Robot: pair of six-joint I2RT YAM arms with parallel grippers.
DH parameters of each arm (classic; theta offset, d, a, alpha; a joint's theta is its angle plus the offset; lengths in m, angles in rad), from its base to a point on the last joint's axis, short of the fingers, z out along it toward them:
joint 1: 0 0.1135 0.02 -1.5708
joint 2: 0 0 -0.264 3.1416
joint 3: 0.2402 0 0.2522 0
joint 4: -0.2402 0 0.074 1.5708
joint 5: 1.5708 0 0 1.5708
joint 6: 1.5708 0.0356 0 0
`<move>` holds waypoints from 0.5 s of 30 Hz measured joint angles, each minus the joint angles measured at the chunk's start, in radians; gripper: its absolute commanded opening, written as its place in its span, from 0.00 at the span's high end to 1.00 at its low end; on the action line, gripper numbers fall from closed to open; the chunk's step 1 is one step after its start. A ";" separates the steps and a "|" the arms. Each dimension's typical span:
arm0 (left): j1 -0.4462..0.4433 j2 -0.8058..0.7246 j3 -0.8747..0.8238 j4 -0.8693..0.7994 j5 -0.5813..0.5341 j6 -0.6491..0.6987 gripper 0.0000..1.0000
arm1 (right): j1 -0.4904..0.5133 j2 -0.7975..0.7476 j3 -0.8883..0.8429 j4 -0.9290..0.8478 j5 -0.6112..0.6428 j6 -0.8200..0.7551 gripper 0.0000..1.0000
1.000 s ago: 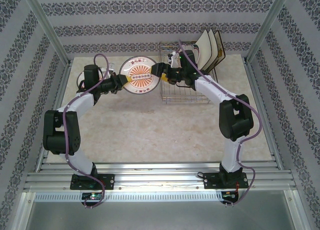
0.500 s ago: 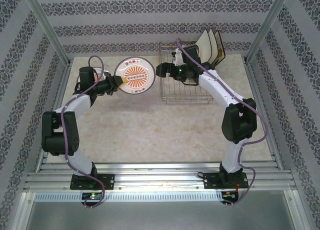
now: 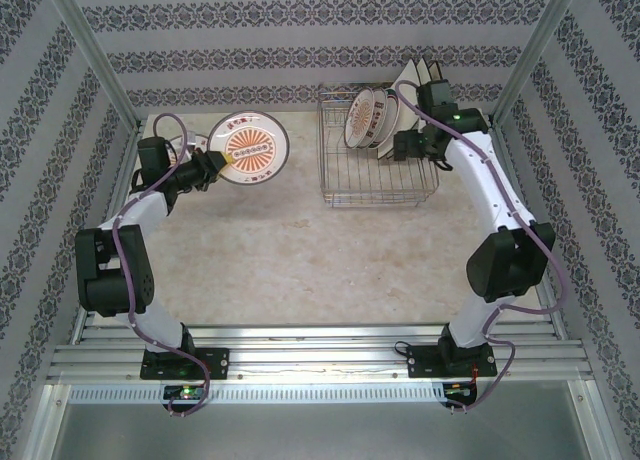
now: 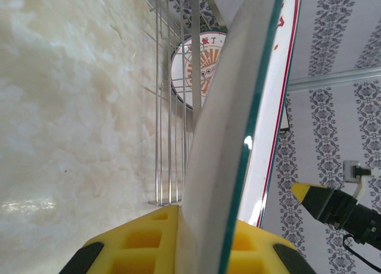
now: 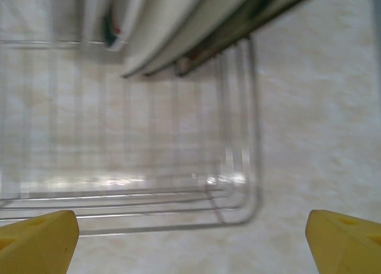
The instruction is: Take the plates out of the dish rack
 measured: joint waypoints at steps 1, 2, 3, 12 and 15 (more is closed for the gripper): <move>0.007 -0.001 0.000 -0.003 -0.006 0.001 1.00 | -0.013 -0.001 -0.002 -0.014 0.023 -0.008 0.02; 0.016 -0.003 0.000 -0.008 -0.014 0.004 1.00 | -0.023 -0.002 -0.009 -0.019 0.038 -0.012 0.02; 0.022 -0.005 -0.002 -0.011 -0.021 0.007 1.00 | -0.031 -0.006 -0.022 -0.021 0.049 -0.017 0.02; 0.080 -0.034 -0.066 -0.032 -0.092 0.022 1.00 | -0.087 -0.033 -0.114 -0.035 0.081 -0.043 0.02; 0.106 -0.034 -0.091 -0.032 -0.102 0.019 1.00 | -0.095 -0.037 -0.128 -0.033 0.081 -0.053 0.02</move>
